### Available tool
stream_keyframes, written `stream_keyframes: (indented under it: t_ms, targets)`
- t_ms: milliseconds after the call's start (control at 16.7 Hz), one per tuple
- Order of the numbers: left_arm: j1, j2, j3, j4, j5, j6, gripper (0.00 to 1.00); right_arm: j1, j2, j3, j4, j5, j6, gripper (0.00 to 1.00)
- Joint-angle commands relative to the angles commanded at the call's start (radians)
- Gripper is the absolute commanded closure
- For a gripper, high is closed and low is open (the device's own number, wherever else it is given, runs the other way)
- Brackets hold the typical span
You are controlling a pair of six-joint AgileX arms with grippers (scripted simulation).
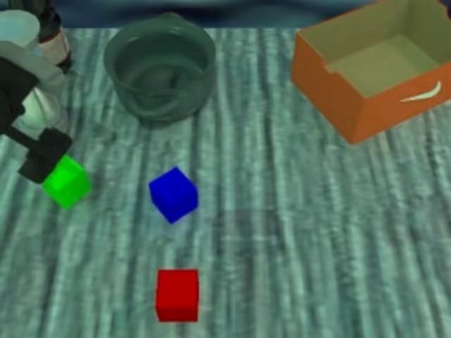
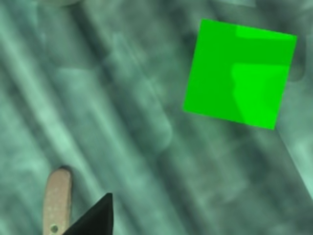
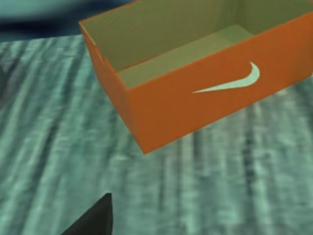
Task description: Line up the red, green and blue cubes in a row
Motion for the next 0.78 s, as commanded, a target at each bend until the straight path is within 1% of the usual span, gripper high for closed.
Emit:
stream_keyframes:
  t_ms: [240, 480, 600, 780]
  targets:
    - [-0.011, 0.254, 0.213, -0.143, 0.000, 0.080, 0.00, -0.135, -0.253, -0.263, 0.196, -0.063, -0.127, 0.00]
    - [-0.018, 0.416, 0.354, -0.227, 0.001, 0.130, 0.00, -0.222, -0.415, -0.421, 0.338, -0.119, -0.199, 0.00]
    - [-0.019, 0.448, 0.386, -0.244, 0.001, 0.141, 0.00, -0.240, -0.455, -0.452, 0.369, -0.134, -0.212, 0.00]
    - [-0.020, 0.452, 0.391, -0.247, 0.001, 0.143, 0.00, -0.242, -0.461, -0.456, 0.374, -0.136, -0.213, 0.00]
